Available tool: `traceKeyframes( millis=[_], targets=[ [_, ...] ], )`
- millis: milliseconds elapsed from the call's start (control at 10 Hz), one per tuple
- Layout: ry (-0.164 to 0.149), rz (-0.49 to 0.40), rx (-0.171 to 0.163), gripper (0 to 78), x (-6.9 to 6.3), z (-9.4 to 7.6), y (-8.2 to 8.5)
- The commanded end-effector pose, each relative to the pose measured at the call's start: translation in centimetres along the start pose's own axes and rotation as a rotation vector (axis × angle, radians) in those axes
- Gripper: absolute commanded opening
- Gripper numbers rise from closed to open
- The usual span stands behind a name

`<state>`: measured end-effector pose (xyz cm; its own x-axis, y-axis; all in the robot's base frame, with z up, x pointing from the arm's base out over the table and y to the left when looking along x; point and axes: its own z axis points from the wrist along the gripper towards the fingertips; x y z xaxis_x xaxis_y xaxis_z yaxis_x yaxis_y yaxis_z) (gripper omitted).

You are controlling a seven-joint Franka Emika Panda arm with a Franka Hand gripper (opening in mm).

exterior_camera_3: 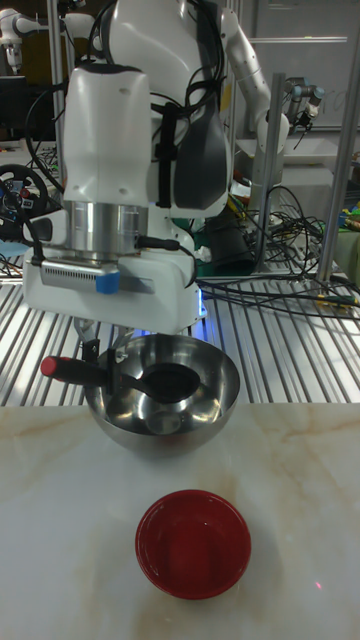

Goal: Scoop water with a large spoon from one bowl to another

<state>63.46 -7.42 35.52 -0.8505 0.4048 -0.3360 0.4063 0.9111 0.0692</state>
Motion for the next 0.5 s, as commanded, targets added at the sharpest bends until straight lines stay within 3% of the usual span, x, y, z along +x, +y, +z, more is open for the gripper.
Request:
traceKeyframes(
  millis=[100, 500],
  targets=[
    [-0.004, -0.007, -0.001, 1.2, -0.14, -0.18, 0.02],
    [-0.018, -0.002, 0.017, 1.2, -0.81, -0.24, 0.64]
  ],
)
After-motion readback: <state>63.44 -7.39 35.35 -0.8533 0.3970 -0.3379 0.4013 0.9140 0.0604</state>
